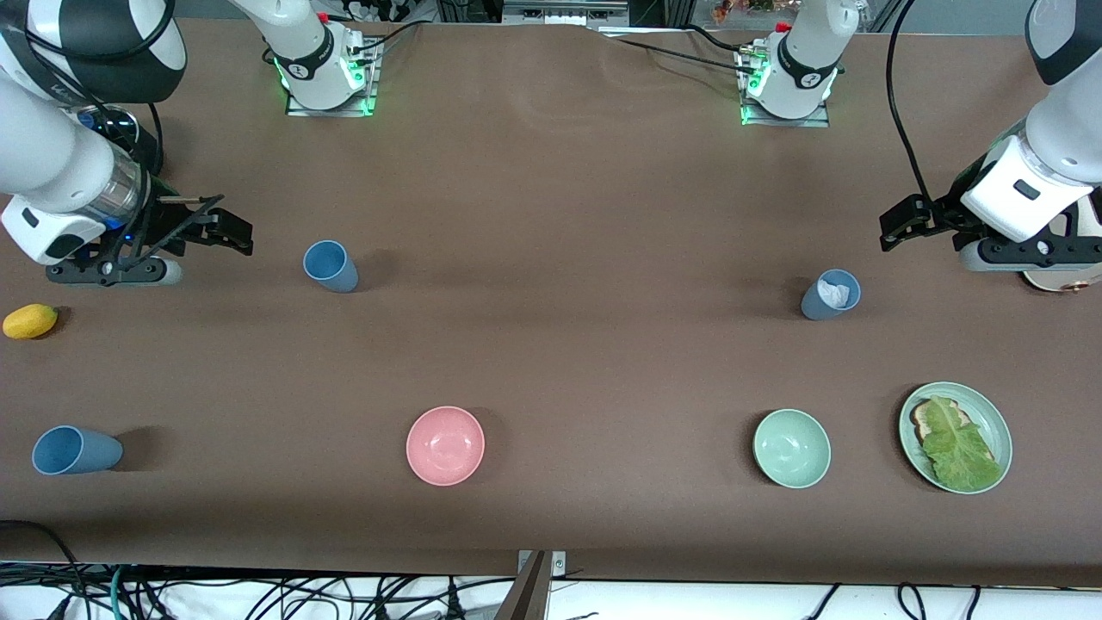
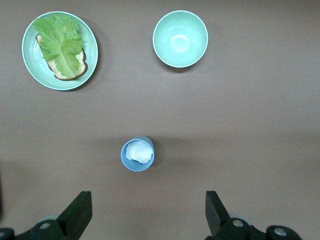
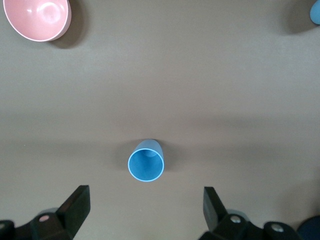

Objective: Stack blue cups with both arms

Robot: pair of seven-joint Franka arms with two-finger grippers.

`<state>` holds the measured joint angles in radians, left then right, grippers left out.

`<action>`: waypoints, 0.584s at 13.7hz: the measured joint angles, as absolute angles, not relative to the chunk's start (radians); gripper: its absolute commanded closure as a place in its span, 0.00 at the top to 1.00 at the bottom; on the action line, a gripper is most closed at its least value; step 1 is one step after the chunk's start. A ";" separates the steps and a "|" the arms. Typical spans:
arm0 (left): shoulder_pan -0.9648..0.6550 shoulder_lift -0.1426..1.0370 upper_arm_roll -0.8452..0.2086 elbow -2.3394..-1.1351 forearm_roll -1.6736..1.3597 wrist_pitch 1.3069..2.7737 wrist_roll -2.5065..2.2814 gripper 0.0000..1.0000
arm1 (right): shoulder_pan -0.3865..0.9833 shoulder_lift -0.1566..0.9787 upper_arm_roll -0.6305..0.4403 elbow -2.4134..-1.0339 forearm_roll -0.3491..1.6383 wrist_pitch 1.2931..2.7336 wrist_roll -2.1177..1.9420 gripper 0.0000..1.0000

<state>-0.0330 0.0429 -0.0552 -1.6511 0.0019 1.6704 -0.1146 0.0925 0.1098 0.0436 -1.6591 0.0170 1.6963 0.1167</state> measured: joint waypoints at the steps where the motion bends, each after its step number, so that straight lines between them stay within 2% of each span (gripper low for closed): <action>1: -0.033 0.043 -0.055 -1.651 0.002 1.670 -0.115 1.00 | 0.092 0.110 0.044 -1.659 0.017 1.696 0.117 1.00; 8: -0.033 0.043 -0.055 -1.651 0.002 1.670 -0.115 1.00 | 0.093 0.111 0.045 -1.668 0.017 1.692 0.117 1.00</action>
